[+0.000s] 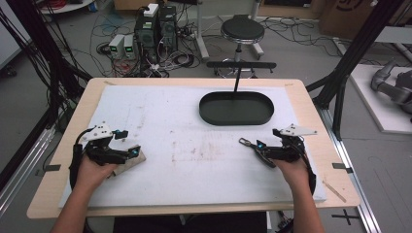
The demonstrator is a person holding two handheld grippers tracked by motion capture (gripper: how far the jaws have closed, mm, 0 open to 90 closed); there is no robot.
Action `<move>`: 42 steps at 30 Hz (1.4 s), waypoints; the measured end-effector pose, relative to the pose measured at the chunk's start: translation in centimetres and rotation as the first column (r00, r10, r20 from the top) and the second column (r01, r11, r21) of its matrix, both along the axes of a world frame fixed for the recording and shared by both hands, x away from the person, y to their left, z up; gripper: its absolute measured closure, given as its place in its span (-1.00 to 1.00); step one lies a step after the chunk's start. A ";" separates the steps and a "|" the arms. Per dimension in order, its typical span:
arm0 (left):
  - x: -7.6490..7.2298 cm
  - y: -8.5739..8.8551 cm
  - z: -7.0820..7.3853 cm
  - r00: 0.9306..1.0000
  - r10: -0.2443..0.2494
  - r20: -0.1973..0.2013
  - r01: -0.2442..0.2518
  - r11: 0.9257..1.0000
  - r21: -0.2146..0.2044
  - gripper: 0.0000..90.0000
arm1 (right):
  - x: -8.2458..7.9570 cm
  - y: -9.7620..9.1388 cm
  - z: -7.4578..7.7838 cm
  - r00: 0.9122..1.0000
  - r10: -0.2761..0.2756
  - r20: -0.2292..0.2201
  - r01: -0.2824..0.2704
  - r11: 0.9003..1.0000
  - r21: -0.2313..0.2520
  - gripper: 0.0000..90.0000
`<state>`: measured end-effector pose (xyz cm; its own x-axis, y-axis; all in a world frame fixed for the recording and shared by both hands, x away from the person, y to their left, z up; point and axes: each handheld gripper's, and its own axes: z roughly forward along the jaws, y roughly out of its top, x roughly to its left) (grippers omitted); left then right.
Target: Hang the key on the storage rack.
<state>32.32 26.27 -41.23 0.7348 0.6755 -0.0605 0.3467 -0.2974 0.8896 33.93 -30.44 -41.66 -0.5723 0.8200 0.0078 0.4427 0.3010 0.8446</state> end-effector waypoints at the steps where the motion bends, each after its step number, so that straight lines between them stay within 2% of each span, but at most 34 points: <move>1: 0.0 0.0 0.0 1.000 0.001 0.001 -0.001 1.000 -0.001 -0.62 | 0.0 0.0 0.0 1.000 0.000 0.000 0.000 1.000 0.000 -0.61; 5: 0.1 0.0 0.0 1.000 -0.003 0.003 0.003 1.000 -0.004 -0.62 | 0.8 0.9 -0.5 0.999 0.013 -0.049 -0.015 0.999 -0.038 -0.53; 8: 0.0 0.0 0.0 1.000 -0.004 0.005 0.004 1.000 0.001 -0.62 | 1.3 1.5 -0.9 0.995 0.027 -0.092 -0.033 0.997 -0.064 -0.38; 9: -0.1 0.0 0.0 1.000 -0.003 0.005 0.003 1.000 0.003 -0.62 | 1.3 1.5 -0.9 0.995 0.027 -0.092 -0.033 0.997 -0.064 -0.38; 10: -0.1 0.0 0.0 1.000 0.000 0.005 0.000 1.000 0.007 -0.62 | 1.7 1.9 -1.2 0.993 0.042 -0.109 -0.051 0.995 -0.084 -0.26; 15: -0.1 -0.1 0.0 1.000 0.000 0.005 0.000 1.000 0.010 -0.62 | 2.2 2.6 -1.7 0.989 0.065 -0.136 -0.083 0.988 -0.132 0.01; 16: -0.1 -0.1 0.0 1.000 0.000 0.005 0.000 1.000 0.010 -0.62 | 2.2 2.6 -1.7 0.989 0.065 -0.136 -0.083 0.988 -0.132 0.01; 17: -0.1 -0.1 0.0 1.000 -0.002 0.004 0.002 1.000 0.010 -0.62 | 2.3 2.7 -1.9 0.986 0.063 -0.154 -0.086 0.985 -0.147 0.13; 22: 0.0 -0.1 -0.1 1.000 0.000 -0.001 0.000 1.000 0.011 -0.62 | 2.6 3.0 -2.4 0.979 0.076 -0.188 -0.108 0.980 -0.167 0.36; 25: -0.1 -0.1 -0.1 1.000 -0.002 0.003 0.002 1.000 0.014 -0.62 | 2.7 3.2 -2.6 0.976 0.077 -0.204 -0.117 0.974 -0.192 0.62; 27: -0.1 -0.1 -0.1 1.000 0.000 0.004 0.000 1.000 0.017 -0.62 | 2.7 3.2 -2.7 0.976 0.080 -0.204 -0.119 0.975 -0.187 0.77; 30: -0.1 -0.1 -0.1 1.000 -0.001 0.003 0.001 1.000 0.020 -0.62 | 2.7 3.2 -2.7 0.975 0.057 -0.213 -0.094 0.981 -0.172 0.81; 34: -0.1 -0.2 -0.1 1.000 0.000 0.003 0.000 1.000 0.019 -0.62 | 2.6 3.2 -2.6 0.977 0.051 -0.208 -0.087 0.982 -0.170 0.85; 38: -0.2 0.0 0.0 1.000 0.004 0.010 -0.004 1.000 0.012 -0.62 | 2.2 2.7 -1.9 0.983 0.058 -0.174 -0.083 0.987 -0.140 0.89; 39: -0.2 0.0 0.0 1.000 0.004 0.009 -0.004 1.000 0.010 -0.62 | 1.9 2.4 -1.3 0.988 0.058 -0.144 -0.075 0.991 -0.115 0.90; 40: -0.2 0.1 0.1 1.000 0.003 0.010 -0.003 1.000 0.013 -0.62 | 1.7 2.2 -1.0 0.989 0.056 -0.135 -0.069 0.993 -0.094 0.90; 41: -0.2 0.1 0.1 1.000 0.004 0.009 -0.004 1.000 0.010 -0.62 | 1.7 2.2 -1.0 0.989 0.056 -0.135 -0.069 0.993 -0.094 0.90; 42: -0.2 0.2 0.1 1.000 0.005 0.010 -0.006 1.000 0.012 -0.62 | 1.5 1.9 -0.8 0.992 0.060 -0.115 -0.069 0.994 -0.081 0.90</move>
<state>32.16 26.46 -41.15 0.7317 0.6801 -0.0451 0.3392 -0.3058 0.8896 35.47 -28.52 -42.42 -0.6235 0.7818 0.0071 0.5107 0.4004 0.7609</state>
